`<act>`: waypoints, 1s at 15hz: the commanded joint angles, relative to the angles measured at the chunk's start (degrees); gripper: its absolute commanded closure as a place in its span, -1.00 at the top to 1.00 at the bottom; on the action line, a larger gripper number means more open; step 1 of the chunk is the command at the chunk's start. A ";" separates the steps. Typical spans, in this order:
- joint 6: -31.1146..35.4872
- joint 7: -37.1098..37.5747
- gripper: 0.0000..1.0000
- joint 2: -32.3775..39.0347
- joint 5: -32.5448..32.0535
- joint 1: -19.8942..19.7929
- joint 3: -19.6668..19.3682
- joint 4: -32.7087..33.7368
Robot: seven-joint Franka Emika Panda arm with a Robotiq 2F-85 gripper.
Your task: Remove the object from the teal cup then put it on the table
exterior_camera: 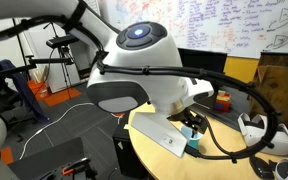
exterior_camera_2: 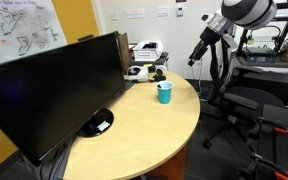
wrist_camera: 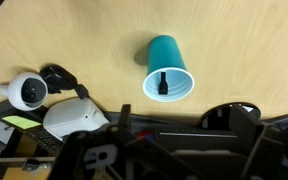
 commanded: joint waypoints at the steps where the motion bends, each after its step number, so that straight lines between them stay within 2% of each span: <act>1: 0.50 -1.13 1.00 1.65 1.48 10.99 -9.88 2.51; 9: 1.00 1.84 1.00 -0.38 -3.64 31.87 -30.41 6.27; 15: 1.77 7.72 1.00 -2.37 -12.29 47.40 -45.33 9.65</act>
